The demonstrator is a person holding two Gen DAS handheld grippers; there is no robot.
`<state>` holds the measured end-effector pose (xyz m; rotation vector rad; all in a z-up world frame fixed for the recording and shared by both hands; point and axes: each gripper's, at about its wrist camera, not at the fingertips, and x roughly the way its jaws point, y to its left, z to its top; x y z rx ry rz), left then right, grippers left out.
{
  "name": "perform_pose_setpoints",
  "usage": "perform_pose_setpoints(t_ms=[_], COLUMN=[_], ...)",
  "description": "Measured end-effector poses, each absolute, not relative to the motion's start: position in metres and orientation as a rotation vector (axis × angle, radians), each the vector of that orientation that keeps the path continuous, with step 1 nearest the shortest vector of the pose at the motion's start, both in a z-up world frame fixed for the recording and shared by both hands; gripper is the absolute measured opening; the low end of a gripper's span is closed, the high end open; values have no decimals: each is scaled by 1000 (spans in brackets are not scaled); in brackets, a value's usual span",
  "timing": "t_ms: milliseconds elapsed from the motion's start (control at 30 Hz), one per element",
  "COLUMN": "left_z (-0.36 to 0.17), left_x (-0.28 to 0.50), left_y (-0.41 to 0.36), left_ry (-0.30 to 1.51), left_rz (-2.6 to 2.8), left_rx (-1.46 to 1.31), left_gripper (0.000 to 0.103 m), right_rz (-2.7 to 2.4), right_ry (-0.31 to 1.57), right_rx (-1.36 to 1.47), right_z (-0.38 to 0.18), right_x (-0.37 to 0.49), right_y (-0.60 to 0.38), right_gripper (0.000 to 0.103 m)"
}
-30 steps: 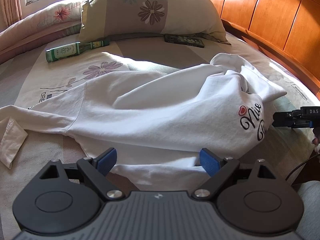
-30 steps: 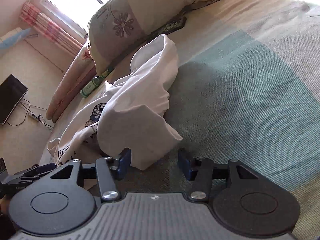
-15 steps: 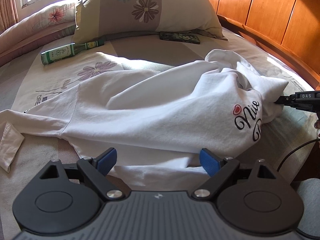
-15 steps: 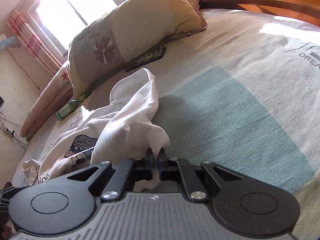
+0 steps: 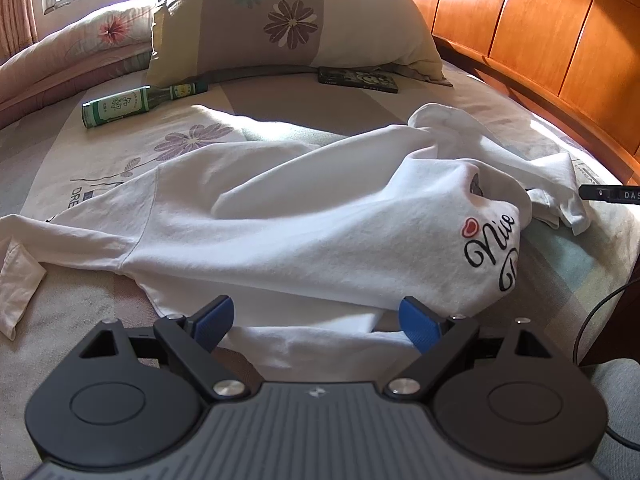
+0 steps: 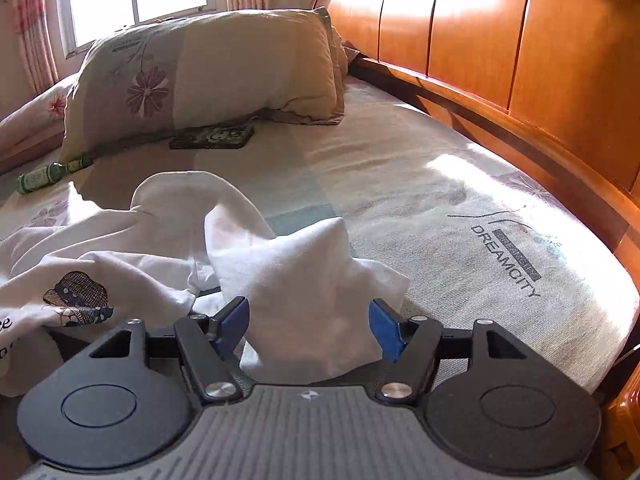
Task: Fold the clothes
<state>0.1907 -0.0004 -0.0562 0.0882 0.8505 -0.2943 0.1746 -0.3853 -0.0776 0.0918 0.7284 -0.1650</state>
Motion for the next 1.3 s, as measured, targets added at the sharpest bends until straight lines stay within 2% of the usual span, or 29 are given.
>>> perform_pose_setpoints(t_ms=[100, 233, 433, 533, 667, 767, 900, 1300], left_z=[-55, -55, -55, -54, -53, -54, -55, -57], left_x=[189, 190, 191, 192, 191, 192, 193, 193], left_y=[0, 3, -4, -8, -8, -8, -8, -8], left_ry=[846, 849, 843, 838, 836, 838, 841, 847], left_rz=[-293, -293, -311, -324, -321, -319, -316, -314], left_rx=[86, 80, 88, 93, 96, 96, 96, 95], left_gripper=[90, 90, 90, 90, 90, 90, 90, 90], right_rz=[-249, -467, -257, -339, -512, -455, -466, -746], right_ry=[745, 676, 721, 765, 705, 730, 795, 703], right_rx=[52, 44, 125, 35, 193, 199, 139, -143], right_z=[-91, -82, -82, -99, -98, -99, -110, -64], right_x=[188, 185, 173, 177, 171, 175, 184, 201], right_y=[-379, -403, -393, -385, -421, -417, -420, -506], right_gripper=[71, 71, 75, 75, 75, 75, 75, 75])
